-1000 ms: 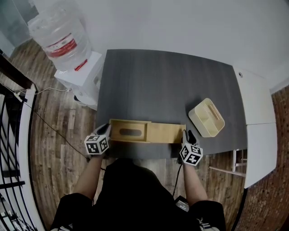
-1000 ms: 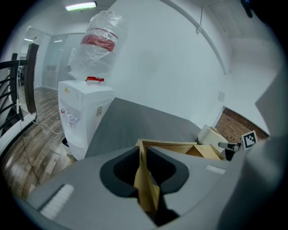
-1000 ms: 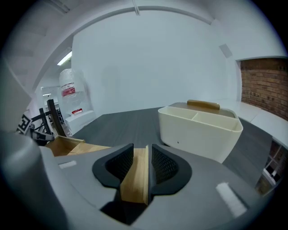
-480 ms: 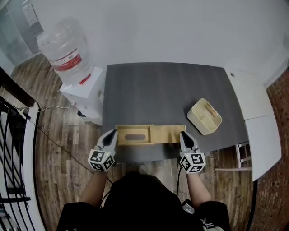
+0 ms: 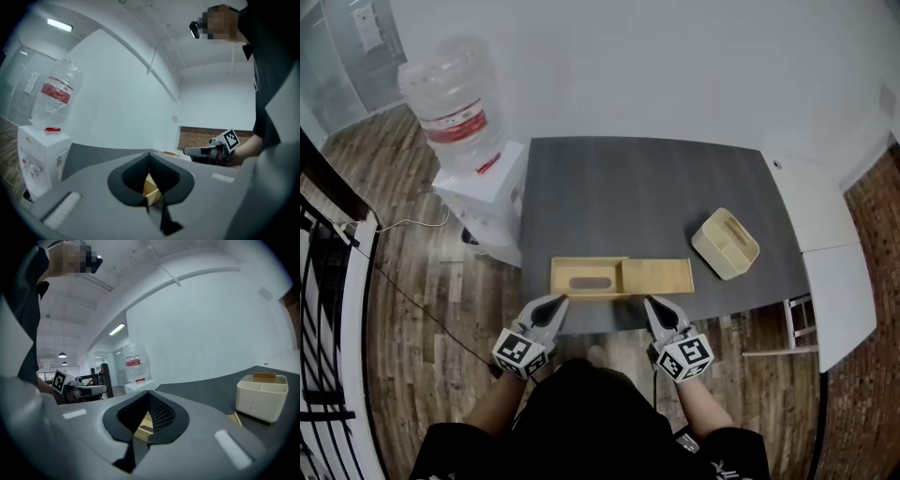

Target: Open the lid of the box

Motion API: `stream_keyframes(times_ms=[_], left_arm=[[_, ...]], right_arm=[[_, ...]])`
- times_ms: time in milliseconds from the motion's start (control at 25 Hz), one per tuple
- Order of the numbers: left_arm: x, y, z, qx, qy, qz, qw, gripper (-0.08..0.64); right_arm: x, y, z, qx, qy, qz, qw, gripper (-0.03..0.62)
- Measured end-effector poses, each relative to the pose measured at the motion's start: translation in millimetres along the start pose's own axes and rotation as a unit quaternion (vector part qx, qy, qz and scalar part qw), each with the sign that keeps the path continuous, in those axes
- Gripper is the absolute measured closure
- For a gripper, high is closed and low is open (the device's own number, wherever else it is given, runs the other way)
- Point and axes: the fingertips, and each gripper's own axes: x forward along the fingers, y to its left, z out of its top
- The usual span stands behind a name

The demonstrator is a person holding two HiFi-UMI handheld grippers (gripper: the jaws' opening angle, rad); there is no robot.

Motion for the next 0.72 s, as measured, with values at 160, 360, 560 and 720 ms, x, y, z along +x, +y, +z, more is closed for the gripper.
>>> stream_keyframes(times_ms=[160, 360, 560, 720], left_arm=[[-6, -8, 0, -0.002, -0.005, -0.038, 0.9993, 0.56], [-11, -12, 3, -0.002, -0.003, -0.071, 0.9975, 0.56], [-8, -8, 7, -0.019, -0.009, -0.067, 0.9976, 0.56], [-7, -7, 6, -0.031, -0.012, -0.067, 0.9972, 0.56]], right_arm=[[-5, 12, -1, -0.017, -0.001, 0.004, 1.0, 0.591], [-8, 28, -3, -0.025, -0.004, 0.012, 1.0, 0.591], [-5, 30, -2, -0.031, -0.002, 0.019, 0.999, 0.591], [-2, 26, -1, -0.029, -0.003, 0.017, 0.999, 0.591]])
